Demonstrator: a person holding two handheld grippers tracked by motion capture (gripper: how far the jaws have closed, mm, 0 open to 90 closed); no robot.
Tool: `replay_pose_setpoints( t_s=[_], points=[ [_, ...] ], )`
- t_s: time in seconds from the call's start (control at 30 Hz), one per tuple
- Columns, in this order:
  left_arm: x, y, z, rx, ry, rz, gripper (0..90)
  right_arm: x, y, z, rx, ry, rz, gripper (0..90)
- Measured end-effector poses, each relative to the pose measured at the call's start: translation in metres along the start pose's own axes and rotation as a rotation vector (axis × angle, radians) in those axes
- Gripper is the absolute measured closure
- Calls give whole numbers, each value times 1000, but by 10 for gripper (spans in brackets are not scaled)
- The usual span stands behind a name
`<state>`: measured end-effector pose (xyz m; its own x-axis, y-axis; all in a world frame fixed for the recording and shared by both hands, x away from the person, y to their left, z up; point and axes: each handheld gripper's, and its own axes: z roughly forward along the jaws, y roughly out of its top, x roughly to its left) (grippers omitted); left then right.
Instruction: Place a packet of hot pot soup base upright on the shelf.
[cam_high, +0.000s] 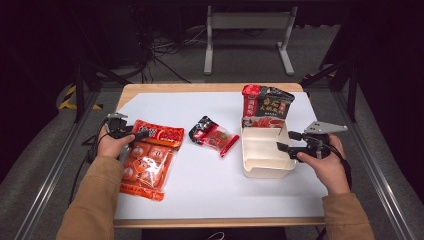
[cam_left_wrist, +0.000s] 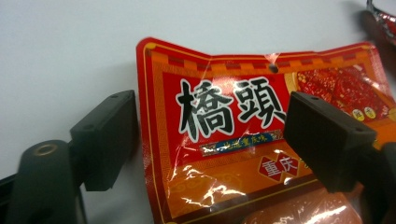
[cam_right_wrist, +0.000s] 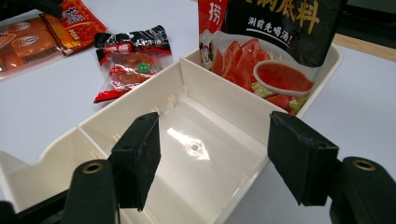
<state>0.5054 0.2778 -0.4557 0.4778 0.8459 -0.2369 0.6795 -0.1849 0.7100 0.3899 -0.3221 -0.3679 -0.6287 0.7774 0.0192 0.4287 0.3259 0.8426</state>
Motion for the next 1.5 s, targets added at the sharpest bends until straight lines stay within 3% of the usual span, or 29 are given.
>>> replay_pose_setpoints(
  t_s=[0.13, 0.23, 0.27, 0.33, 0.47, 0.63, 0.7, 0.73, 0.87, 0.93, 1.07, 1.13, 1.4, 1.5],
  points=[
    [1, 1, 0, -6, 0, -17, 207, 0, 0, 0, -1, 2, 3, 348],
    [1, 0, 1, -16, -5, 14, 233, -1, 0, -1, 0, -4, 6, 349],
    [0, 0, 2, -20, -29, 13, 255, -1, 0, -1, 0, -3, 6, 349],
    [0, 0, 3, -27, -27, 31, 264, -1, 0, -1, -1, -2, 6, 349],
    [0, 0, 1, -67, -72, 17, 275, 0, 0, -2, -4, -4, 4, 348],
    [-6, 1, -2, -59, -55, 96, 427, 0, 1, -3, -10, -4, 4, 347],
    [-7, 1, -2, -58, -53, 107, 496, 1, 1, -3, -9, -4, 4, 348],
    [-9, 2, -4, -60, -32, 132, 542, 1, 1, -3, -8, -3, 2, 348],
    [-11, 2, -4, -51, -27, 122, 694, 2, 2, -2, -7, 1, -5, 349],
    [-12, 2, -1, -42, -20, 137, 736, 3, 2, -3, -11, 2, -9, 349],
    [-15, 1, 5, 8, 18, 169, 790, 2, 2, -3, -14, 2, -9, 349],
    [-17, 0, 6, 10, 38, 165, 818, 2, 2, -4, -15, 1, -9, 349],
    [-19, 1, 3, 9, 26, 135, 892, 3, 3, -5, -15, -2, -17, 359],
    [-21, 4, -1, 1, 38, 155, 900, 3, 3, -5, -16, -2, -21, 365]
  ],
)
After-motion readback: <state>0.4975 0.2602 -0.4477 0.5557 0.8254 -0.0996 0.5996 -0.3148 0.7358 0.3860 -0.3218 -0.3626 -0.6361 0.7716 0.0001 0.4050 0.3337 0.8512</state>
